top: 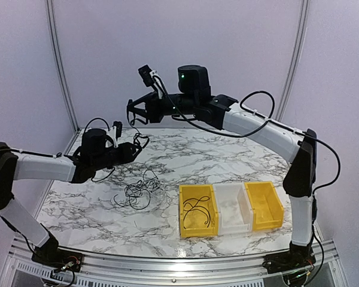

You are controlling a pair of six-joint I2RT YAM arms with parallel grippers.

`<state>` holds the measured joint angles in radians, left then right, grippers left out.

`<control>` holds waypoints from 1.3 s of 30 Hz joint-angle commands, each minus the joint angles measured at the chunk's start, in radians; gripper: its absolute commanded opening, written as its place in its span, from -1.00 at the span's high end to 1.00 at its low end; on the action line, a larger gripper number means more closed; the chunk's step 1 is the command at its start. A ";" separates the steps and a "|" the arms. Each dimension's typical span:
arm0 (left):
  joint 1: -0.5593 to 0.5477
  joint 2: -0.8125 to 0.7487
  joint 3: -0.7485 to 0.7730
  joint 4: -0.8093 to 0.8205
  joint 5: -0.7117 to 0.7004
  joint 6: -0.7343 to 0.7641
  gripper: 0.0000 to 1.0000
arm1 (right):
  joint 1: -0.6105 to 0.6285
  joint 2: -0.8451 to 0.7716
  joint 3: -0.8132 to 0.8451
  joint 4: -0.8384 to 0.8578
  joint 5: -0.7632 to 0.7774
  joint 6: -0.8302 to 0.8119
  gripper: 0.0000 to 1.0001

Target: Untangle the cables

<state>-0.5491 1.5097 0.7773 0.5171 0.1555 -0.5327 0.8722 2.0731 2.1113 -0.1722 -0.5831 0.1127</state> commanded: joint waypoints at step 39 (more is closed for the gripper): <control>-0.023 -0.289 0.126 -0.324 -0.232 0.147 -0.98 | -0.075 -0.159 0.002 -0.051 -0.037 -0.127 1.00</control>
<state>-0.5426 1.2633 0.8505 0.2028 0.0345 -0.5831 0.7982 1.8687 2.0491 -0.2596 -0.6636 -0.0517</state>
